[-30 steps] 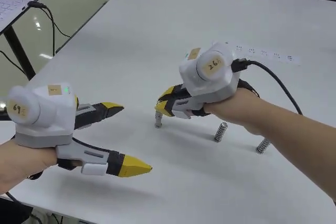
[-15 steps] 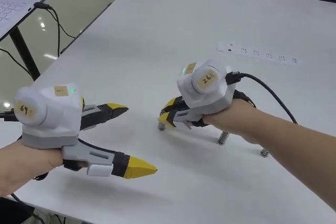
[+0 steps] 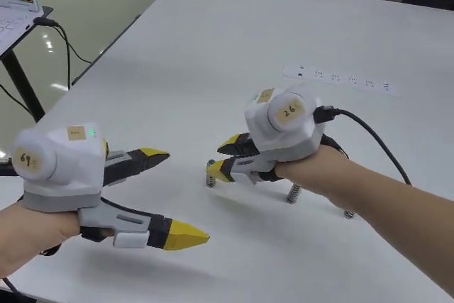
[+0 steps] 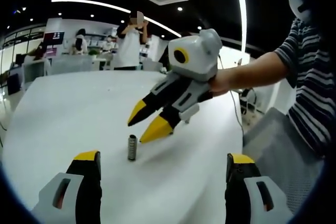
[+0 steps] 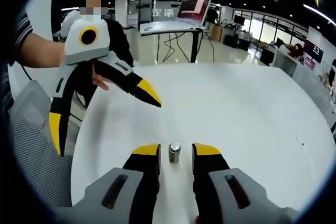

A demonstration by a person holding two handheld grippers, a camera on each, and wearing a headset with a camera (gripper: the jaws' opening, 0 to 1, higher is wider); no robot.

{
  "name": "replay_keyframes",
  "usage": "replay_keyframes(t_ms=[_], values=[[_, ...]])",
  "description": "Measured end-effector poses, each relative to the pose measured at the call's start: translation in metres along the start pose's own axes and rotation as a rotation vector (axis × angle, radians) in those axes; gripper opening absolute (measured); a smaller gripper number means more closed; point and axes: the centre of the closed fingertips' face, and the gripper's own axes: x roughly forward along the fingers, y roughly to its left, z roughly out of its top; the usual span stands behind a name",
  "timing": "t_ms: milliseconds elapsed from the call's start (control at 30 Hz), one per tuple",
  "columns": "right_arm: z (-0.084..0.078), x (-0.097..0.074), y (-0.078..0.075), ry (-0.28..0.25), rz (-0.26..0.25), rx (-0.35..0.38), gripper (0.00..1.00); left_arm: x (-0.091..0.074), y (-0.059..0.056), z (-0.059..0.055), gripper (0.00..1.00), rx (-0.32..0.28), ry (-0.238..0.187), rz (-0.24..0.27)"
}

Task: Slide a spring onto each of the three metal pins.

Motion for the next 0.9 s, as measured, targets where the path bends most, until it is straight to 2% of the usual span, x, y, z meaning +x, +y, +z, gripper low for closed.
replay_keyframes(t_ms=[200,267,367,500,667,900], values=[[0.002,-0.019,0.0,-0.05,-0.029,0.012,0.29,0.004,-0.002,0.004,0.96,0.005,0.001,-0.009],[0.001,-0.025,0.004,-0.058,-0.027,0.018,0.31,0.004,-0.002,0.007,0.96,0.006,-0.002,-0.01],[0.003,-0.034,0.009,-0.103,-0.032,0.047,0.37,0.005,-0.006,0.012,0.97,0.009,-0.011,-0.019],[0.001,-0.044,0.013,-0.133,-0.05,0.048,0.42,0.006,-0.01,0.015,0.98,0.019,-0.014,-0.029],[-0.008,-0.061,0.016,-0.158,-0.066,0.064,0.46,0.006,-0.009,0.015,0.98,0.021,-0.011,-0.031],[-0.024,-0.086,0.014,-0.195,-0.11,0.078,0.57,0.008,-0.008,0.016,0.98,0.026,-0.011,-0.029]])
